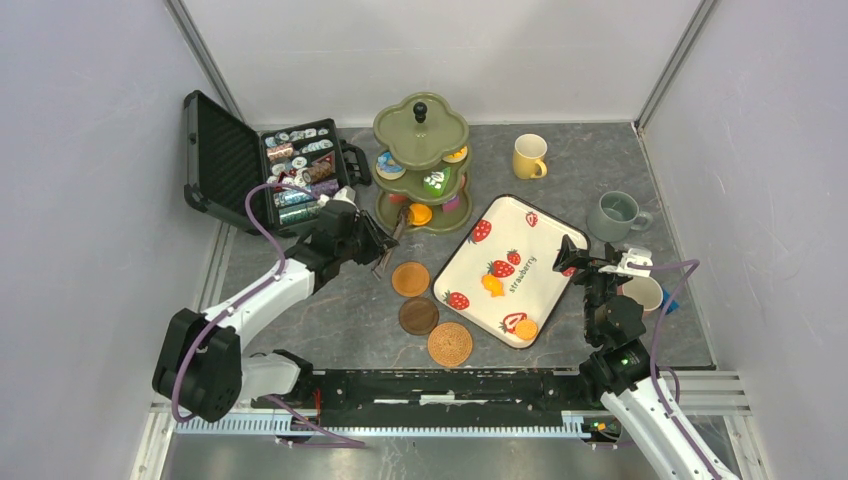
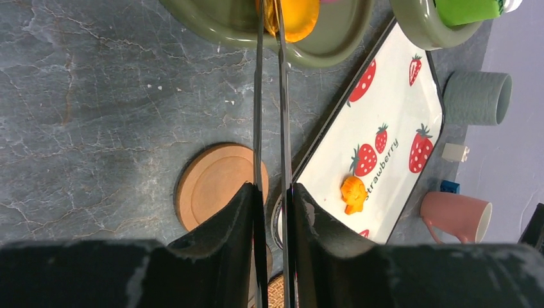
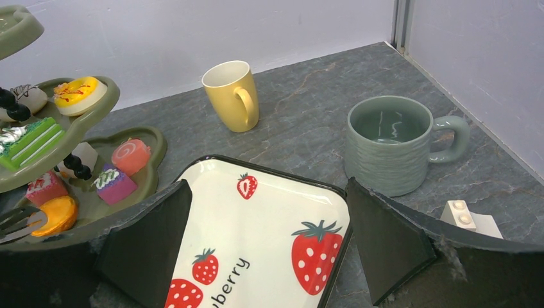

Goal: Serve the afternoon tea

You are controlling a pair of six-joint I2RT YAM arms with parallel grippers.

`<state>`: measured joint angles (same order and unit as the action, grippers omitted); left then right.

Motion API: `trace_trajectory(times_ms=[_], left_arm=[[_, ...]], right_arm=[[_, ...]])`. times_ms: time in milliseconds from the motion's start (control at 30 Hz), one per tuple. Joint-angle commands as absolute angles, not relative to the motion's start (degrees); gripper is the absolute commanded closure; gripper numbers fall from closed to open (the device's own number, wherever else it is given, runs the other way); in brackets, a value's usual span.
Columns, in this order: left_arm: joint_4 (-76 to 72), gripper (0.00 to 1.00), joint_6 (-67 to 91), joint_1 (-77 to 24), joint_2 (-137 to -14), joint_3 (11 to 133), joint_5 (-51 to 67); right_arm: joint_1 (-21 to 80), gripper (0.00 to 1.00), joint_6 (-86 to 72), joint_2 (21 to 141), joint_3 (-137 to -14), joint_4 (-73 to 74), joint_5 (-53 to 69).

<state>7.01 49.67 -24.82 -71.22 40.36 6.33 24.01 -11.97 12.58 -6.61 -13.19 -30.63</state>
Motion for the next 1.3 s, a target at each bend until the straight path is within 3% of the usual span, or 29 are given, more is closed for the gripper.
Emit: trace_trajectory(times_ms=[0,300,667,1000,1267], left_arm=[[4.78,0.64,50.74,-24.61,-70.20,39.97,4.90],[13.22,0.52,48.80,-24.63,-61.93,39.33,1.93],[21.99,0.53,45.42,-26.62,-52.62,40.80,7.01],[23.10,0.51,41.36,-53.37,-57.10,46.21,-9.58],[24.57,0.50,37.63,-66.59,-67.10,53.86,-18.35]], right_arm=[[24.35,0.02,-12.32,12.52,-6.99,-14.62,-30.66],[24.35,0.02,-12.33,12.35,-7.02,-14.49,-30.57],[24.35,0.02,-12.24,12.17,-6.94,-14.61,-30.60],[24.34,0.02,-12.35,13.16,-6.86,-14.98,-30.63],[24.35,0.02,-12.29,13.16,-6.88,-14.89,-30.67]])
